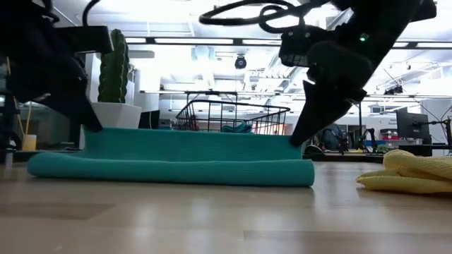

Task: Fold microfiber towels
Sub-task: Fold the blue microfiber cloth

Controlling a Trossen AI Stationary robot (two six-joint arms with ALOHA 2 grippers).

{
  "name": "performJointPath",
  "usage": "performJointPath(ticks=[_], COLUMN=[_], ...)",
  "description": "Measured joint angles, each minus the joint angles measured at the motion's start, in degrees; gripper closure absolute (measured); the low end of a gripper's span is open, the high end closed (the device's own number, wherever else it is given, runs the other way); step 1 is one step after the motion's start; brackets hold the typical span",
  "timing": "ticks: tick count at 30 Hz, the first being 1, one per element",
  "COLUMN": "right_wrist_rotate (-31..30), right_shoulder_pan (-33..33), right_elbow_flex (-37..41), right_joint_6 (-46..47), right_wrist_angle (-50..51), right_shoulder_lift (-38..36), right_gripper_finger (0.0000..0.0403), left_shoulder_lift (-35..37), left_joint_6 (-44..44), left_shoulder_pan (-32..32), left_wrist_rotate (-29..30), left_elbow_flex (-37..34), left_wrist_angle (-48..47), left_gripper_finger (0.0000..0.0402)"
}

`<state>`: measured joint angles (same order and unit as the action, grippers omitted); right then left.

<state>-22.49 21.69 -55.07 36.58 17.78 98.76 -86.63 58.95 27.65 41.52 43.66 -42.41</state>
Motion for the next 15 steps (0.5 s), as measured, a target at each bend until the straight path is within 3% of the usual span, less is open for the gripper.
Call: performJointPath(ticks=[15], right_wrist_rotate=[-1.7], right_shoulder_pan=[-3.8], right_elbow_flex=[0.0], right_joint_6=[1.0], right_wrist_angle=[1.6], right_shoulder_lift=[0.0], right_gripper_finger=[0.0403], left_shoulder_lift=[-2.7], left_joint_6=[-2.2], left_shoulder_pan=[-5.6], left_wrist_rotate=[0.9], left_elbow_flex=[0.0], left_wrist_angle=[-0.1], left_gripper_finger=[0.0401])
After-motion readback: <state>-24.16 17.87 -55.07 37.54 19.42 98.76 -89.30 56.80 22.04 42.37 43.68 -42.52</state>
